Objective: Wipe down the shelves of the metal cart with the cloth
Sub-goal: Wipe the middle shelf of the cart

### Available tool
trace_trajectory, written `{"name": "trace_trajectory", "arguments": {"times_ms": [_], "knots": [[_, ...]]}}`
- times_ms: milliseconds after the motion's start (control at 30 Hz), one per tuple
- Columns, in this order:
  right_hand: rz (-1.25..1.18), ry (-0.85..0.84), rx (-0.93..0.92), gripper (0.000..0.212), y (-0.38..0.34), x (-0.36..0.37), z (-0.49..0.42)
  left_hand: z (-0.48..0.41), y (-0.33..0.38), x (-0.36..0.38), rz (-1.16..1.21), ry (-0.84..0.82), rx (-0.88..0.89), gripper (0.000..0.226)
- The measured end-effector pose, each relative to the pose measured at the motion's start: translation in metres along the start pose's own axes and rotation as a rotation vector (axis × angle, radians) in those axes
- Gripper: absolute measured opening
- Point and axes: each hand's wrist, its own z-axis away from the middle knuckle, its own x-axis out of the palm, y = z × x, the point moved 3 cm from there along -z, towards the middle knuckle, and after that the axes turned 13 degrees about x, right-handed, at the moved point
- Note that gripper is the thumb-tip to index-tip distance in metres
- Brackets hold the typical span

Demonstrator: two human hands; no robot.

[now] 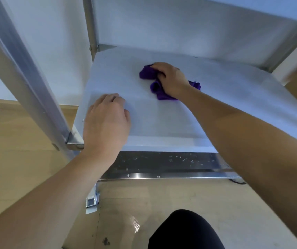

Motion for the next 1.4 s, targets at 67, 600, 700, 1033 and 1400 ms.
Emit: {"name": "trace_trajectory", "arguments": {"times_ms": [67,600,700,1033,1400], "knots": [[-0.003,-0.005,0.008,0.044,-0.006,0.004,0.004,0.000,0.000,-0.001,0.000,0.004,-0.006,0.032],[-0.034,0.041,-0.062,0.039,-0.034,0.018,0.143,0.001,-0.003,-0.007,0.059,0.035,-0.056,0.033],[-0.025,0.046,-0.027,0.040,-0.003,-0.004,0.139,0.002,-0.004,-0.008,0.062,0.043,-0.070,0.034],[0.108,0.207,0.109,0.044,-0.001,0.007,0.134,0.001,0.000,-0.004,0.040,0.055,-0.096,0.032],[0.001,0.117,0.104,0.040,0.037,-0.024,0.132,-0.001,-0.001,-0.008,0.012,0.059,0.013,0.030]]}}
